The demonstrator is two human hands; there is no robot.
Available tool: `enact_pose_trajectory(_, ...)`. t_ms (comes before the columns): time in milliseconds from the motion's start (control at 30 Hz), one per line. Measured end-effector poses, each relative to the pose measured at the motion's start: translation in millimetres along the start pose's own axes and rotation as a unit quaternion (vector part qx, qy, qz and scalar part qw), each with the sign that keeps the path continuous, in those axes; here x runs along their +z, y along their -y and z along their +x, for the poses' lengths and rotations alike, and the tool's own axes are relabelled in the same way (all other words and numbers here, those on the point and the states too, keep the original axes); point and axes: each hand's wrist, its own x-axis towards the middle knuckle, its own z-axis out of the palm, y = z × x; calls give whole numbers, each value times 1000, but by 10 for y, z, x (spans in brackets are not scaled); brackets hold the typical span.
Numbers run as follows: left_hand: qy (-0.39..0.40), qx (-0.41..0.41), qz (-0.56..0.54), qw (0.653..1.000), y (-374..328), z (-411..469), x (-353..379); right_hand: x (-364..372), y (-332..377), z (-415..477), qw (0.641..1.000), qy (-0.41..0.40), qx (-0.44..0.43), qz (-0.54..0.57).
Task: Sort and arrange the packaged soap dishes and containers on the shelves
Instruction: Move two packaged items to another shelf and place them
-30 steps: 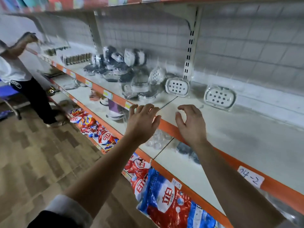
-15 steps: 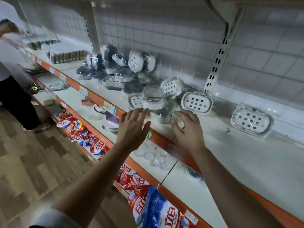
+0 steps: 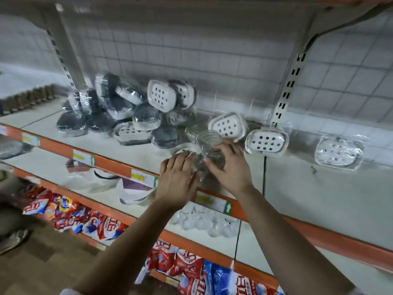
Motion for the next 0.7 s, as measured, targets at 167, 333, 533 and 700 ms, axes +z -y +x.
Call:
enact_pose_trajectory(167, 13, 36, -38, 999, 44, 100, 96, 57, 144, 15, 997, -59, 30, -29)
enact_pose_trajectory(333, 5, 75, -76, 994, -16, 148, 170, -102, 127, -74, 991, -122, 62, -1)
enact_pose_trajectory(533, 11, 174, -69, 982, -282, 281, 250, -381, -91, -462, 975, -201, 97, 4)
enact_pose_trajectory(700, 105, 126, 10, 986, -528, 443, 416, -546, -187, -696, 958, -250, 138, -29)
